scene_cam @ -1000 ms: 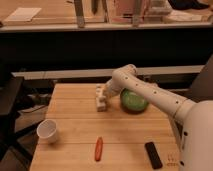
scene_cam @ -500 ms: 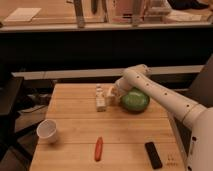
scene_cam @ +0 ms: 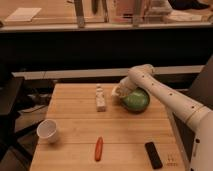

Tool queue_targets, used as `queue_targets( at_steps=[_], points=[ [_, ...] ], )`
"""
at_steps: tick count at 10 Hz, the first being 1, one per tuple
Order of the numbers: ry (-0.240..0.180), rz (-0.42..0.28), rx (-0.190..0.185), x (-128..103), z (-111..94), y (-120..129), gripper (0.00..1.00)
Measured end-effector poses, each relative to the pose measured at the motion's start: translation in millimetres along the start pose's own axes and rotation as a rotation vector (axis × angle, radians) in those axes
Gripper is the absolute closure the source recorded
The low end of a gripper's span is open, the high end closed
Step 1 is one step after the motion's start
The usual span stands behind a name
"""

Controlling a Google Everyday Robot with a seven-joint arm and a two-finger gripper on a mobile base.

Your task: Place the white sponge in the ceramic bowl

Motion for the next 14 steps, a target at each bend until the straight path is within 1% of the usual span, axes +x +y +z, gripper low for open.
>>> queue_targets(
  at_steps=[1,5,14],
  points=[
    [0.004,0.008,0.0,4.8,-3.0,3.1,1.0],
    [0.006,0.026,-0.001,9.7,-5.1,7.0,1.0],
    [0.027,0.057,-0.021,18.2,-12.3,15.3,1.0]
  ],
)
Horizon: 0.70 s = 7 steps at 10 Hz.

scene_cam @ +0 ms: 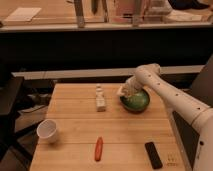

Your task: Place the white sponge in the ceramic bowl

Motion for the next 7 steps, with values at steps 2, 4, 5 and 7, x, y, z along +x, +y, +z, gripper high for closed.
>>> queue_targets(
  at_steps=[2,4,5,7],
  points=[
    [0.003,0.005,-0.003,1.3,-1.2,1.9,1.0],
    [0.007,0.012,-0.006,2.8,-2.6,4.2,1.0],
    [0.009,0.015,-0.008,3.6,-3.4,5.0,1.0],
    [0.013,0.022,-0.012,5.0,-4.3,6.5,1.0]
  ],
)
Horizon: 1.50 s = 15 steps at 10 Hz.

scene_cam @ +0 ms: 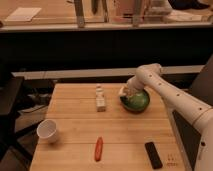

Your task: Place the white sponge in the ceramic bowl

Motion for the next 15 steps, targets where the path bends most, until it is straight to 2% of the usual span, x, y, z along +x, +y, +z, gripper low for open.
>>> queue_targets(
  at_steps=[3,10,13,15],
  points=[
    [0.007,0.008,-0.004,2.0,-2.4,2.1,0.94],
    [0.021,0.025,-0.015,5.5,-6.0,6.5,0.94],
    [0.026,0.029,-0.018,6.5,-7.1,7.8,0.87],
    [0.029,0.034,-0.021,7.1,-7.9,8.9,0.87]
  ],
)
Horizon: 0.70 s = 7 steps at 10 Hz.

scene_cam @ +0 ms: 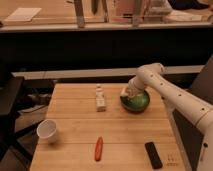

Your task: Place the white sponge in the ceramic bowl

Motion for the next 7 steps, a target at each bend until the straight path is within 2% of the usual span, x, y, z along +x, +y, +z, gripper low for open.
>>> queue_targets(
  at_steps=[7],
  points=[
    [0.012,0.016,-0.008,2.7,-2.4,2.7,0.87]
  ],
)
